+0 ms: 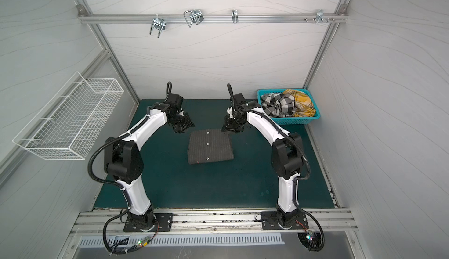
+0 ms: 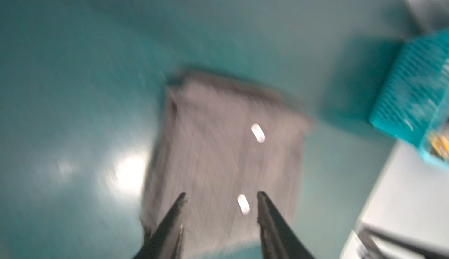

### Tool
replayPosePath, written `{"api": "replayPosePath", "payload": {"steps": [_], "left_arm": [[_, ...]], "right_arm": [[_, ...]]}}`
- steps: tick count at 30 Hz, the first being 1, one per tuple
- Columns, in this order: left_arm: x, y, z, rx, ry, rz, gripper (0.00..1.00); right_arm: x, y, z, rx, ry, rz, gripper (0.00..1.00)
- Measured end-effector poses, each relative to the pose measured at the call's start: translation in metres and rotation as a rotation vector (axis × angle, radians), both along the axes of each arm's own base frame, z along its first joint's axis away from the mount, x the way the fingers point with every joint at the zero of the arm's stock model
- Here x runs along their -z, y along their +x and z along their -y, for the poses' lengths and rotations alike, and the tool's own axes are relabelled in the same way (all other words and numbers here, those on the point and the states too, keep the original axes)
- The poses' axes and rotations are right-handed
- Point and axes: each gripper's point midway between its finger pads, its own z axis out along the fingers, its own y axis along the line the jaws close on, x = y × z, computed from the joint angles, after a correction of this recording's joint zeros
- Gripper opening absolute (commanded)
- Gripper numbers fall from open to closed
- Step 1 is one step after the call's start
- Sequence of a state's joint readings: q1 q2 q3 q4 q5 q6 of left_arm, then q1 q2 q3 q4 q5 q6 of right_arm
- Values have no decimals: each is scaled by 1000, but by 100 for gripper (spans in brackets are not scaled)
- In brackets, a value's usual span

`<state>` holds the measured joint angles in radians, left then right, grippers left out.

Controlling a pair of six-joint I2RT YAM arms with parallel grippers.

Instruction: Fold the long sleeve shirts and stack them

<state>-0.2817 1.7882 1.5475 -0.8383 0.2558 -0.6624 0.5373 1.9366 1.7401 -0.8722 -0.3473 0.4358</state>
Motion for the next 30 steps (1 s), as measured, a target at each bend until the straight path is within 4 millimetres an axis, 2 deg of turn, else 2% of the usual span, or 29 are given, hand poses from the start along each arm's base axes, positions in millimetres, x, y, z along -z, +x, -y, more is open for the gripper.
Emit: {"api": "replayPosePath", "payload": {"steps": [1,3,5,7,9,12,17,20,24,30], "left_arm": [[0,-12,7,21,-13,1,40],[12,-40,19,54,-35,-45,38],[37,-59,20,58,-37,-123,36],[60,-70,15,42,-29,-194,35],[77,-75,12,35,-21,-245,34],[94,-72,11,32,-14,-276,32],[122,-71,10,43,4,-322,32],[124,-71,11,51,-2,-323,32],[124,-75,10,60,-14,-304,32],[113,-104,7,77,-25,-314,42]], "right_arm": [[4,-4,-3,-12,-5,-6,33],[19,-12,-9,-37,-24,-35,33],[36,-15,-12,-50,-46,-67,32],[52,-16,-11,-52,-68,-95,32],[65,-15,-9,-50,-87,-116,32],[85,-18,-4,-47,-116,-147,31],[116,-31,6,-46,-156,-203,29],[126,-39,10,-42,-161,-223,29],[124,-49,13,-30,-150,-226,27],[117,-85,16,-41,-182,-259,27]]}}
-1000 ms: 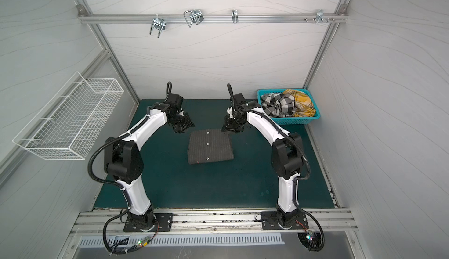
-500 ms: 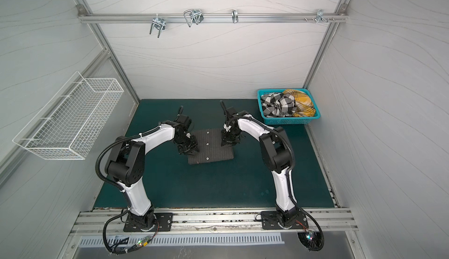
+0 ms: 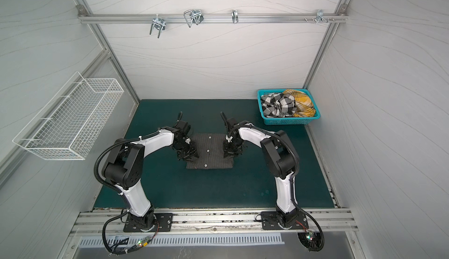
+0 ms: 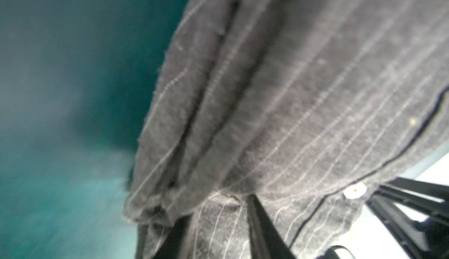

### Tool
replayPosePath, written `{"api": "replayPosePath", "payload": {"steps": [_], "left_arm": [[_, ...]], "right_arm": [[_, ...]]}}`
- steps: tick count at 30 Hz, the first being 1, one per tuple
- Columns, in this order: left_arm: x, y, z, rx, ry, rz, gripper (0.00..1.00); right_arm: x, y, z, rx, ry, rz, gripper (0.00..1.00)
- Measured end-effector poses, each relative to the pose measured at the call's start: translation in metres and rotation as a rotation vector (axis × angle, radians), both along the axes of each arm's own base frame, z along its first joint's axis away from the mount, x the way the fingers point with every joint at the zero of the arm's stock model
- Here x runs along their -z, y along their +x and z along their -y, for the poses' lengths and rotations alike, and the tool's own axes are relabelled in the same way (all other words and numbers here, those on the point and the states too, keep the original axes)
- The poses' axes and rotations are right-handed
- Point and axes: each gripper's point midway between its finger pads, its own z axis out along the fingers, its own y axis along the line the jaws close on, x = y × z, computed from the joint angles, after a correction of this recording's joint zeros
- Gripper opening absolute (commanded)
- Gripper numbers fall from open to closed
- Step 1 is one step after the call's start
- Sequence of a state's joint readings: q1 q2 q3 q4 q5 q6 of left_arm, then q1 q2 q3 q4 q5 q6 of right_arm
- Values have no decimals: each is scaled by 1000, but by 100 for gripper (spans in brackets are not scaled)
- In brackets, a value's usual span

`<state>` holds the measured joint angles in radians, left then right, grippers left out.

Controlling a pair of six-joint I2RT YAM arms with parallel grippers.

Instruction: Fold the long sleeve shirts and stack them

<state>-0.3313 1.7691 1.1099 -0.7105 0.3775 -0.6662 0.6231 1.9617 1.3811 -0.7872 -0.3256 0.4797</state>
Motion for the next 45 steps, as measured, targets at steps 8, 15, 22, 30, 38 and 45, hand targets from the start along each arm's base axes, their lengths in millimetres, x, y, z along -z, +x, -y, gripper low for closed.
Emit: {"api": "replayPosePath", "payload": {"steps": [8,15,22,30,38,45], "left_arm": [[-62,9,1,-4,-36,102,33],[-45,26,-12,-86,-76,61,27],[-5,33,-18,-127,-86,-26,25],[8,29,-21,-132,-83,-44,35],[-11,27,-25,-112,-57,-23,43],[-72,19,3,-15,-84,106,41]], "right_arm": [[-54,-28,-14,-71,10,97,28],[-74,-52,-58,-152,114,120,27],[-30,-44,-76,-128,118,40,26],[-2,-38,-77,-104,106,-28,25],[-15,-28,-74,-104,109,-17,31],[-67,-18,-53,-86,137,74,33]]}}
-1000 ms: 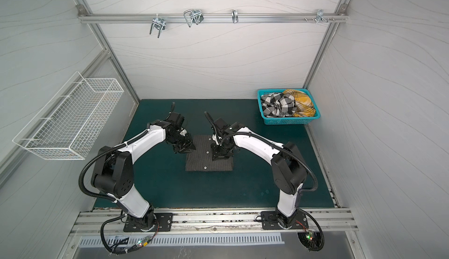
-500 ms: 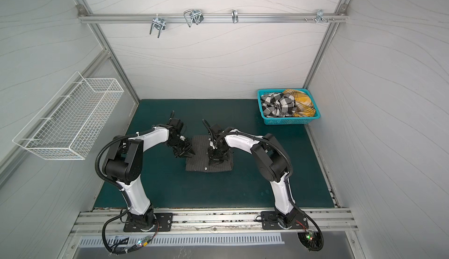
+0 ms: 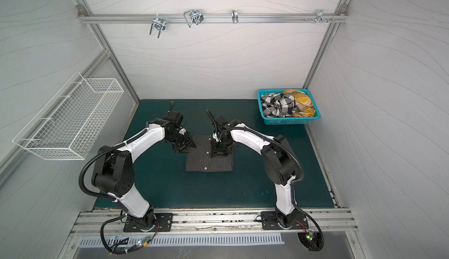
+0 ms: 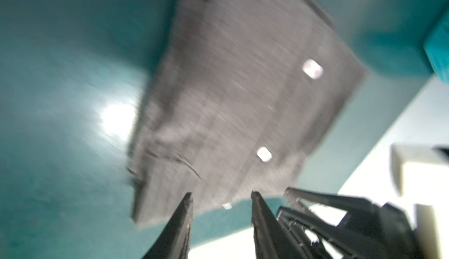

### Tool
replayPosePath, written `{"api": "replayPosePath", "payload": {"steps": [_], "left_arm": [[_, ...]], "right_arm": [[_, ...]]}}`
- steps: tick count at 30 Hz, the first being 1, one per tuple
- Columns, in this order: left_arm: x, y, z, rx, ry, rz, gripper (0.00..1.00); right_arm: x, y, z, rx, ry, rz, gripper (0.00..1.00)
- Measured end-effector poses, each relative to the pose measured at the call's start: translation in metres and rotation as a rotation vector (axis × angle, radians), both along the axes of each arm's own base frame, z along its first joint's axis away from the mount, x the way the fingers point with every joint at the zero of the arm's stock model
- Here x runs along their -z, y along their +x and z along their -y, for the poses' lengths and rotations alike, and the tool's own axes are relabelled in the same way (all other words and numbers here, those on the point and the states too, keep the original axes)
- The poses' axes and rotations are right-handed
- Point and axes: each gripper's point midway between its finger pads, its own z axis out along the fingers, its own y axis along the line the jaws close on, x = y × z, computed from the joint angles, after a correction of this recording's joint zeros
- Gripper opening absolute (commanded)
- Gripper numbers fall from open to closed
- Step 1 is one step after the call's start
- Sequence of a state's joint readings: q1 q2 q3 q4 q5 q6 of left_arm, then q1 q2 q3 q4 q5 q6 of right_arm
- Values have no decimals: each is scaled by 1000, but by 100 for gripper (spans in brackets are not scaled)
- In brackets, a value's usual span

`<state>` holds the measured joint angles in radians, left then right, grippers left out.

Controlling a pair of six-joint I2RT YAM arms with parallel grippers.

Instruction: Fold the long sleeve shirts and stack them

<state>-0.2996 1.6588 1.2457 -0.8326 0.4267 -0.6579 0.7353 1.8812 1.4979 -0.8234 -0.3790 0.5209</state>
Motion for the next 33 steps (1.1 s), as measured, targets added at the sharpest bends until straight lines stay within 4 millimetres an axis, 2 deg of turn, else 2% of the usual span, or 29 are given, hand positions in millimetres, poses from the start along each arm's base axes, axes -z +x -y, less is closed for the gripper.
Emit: {"api": "replayPosePath", "payload": {"steps": [2,4,6,10,19,26,33], "left_arm": [[-5,-10,6,23,-9,13,38],[3,-25,8,34,-13,-17,35],[20,-39,4,26,-8,-70,33],[52,-62,-2,9,9,-178,29],[65,-63,-4,7,13,-177,26],[89,-83,-9,-1,11,-227,25],[90,-93,-9,-14,-30,-208,24]], "right_arm": [[-14,2,11,20,18,27,33],[-21,4,29,52,23,36,33],[-17,5,44,81,14,25,31],[9,2,65,118,-33,-36,28],[47,-15,64,88,-81,-100,26],[72,-30,64,65,-123,-137,22],[85,-48,68,69,-145,-175,21]]}}
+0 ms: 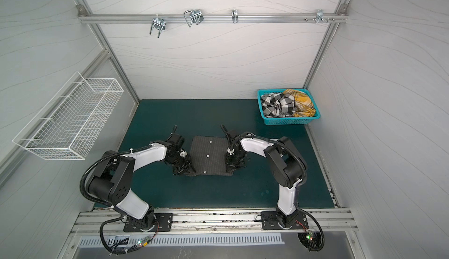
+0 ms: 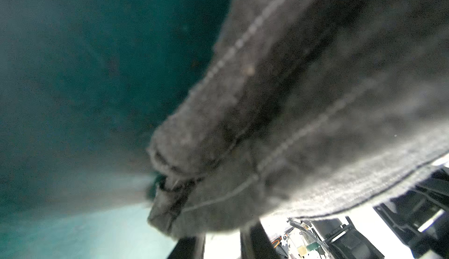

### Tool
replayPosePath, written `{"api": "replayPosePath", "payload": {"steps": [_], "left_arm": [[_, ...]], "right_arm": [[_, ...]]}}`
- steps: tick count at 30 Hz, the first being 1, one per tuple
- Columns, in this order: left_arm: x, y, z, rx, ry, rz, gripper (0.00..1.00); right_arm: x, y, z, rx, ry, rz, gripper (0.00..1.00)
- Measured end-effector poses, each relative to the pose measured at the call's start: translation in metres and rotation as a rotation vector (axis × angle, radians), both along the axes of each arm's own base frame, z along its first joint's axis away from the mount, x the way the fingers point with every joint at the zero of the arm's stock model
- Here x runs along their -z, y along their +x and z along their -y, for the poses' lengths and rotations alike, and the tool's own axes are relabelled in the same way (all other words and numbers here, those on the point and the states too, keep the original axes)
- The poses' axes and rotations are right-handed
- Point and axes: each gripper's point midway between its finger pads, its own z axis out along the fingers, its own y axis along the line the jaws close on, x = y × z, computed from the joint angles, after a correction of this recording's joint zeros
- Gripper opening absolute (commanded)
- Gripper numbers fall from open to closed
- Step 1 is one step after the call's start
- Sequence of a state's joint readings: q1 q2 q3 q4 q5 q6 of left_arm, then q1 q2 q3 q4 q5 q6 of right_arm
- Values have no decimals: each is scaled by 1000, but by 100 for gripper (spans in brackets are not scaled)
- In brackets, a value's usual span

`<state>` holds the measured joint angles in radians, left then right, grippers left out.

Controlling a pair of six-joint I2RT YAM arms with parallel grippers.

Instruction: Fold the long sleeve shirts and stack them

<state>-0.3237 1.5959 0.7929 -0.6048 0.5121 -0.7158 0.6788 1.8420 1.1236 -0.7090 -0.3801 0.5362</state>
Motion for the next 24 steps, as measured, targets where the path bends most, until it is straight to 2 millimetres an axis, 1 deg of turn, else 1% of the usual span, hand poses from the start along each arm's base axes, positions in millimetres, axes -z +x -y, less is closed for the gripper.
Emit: {"api": "replayPosePath", "payload": {"steps": [4,7,9,11,13,16,18,19,21,24], "left_arm": [[-1,-16,-3,-11,-9,-8,26],[-6,-32,-7,-21,-10,-17,36],[-14,-37,-10,-23,2,-15,39],[-25,-33,-12,-24,15,-10,40],[-40,-17,-11,-32,16,22,40],[-69,27,-9,-55,-2,114,36],[-79,56,-9,-67,-7,163,33],[-79,66,-10,-73,-7,173,31],[-70,80,-14,-85,-1,163,28],[-43,84,-20,-94,22,94,27]], "right_arm": [[-2,-17,1,-8,-4,-5,21],[-5,-30,4,-21,-20,-20,22],[-13,-31,5,-21,-23,-14,23],[-26,-25,6,-10,-16,9,24],[-44,-11,4,7,9,44,24],[-66,12,-1,32,54,98,22],[-73,24,-4,41,69,118,21],[-74,28,-5,43,73,121,20],[-70,34,-11,43,75,109,19],[-53,40,-16,42,58,71,18]]}}
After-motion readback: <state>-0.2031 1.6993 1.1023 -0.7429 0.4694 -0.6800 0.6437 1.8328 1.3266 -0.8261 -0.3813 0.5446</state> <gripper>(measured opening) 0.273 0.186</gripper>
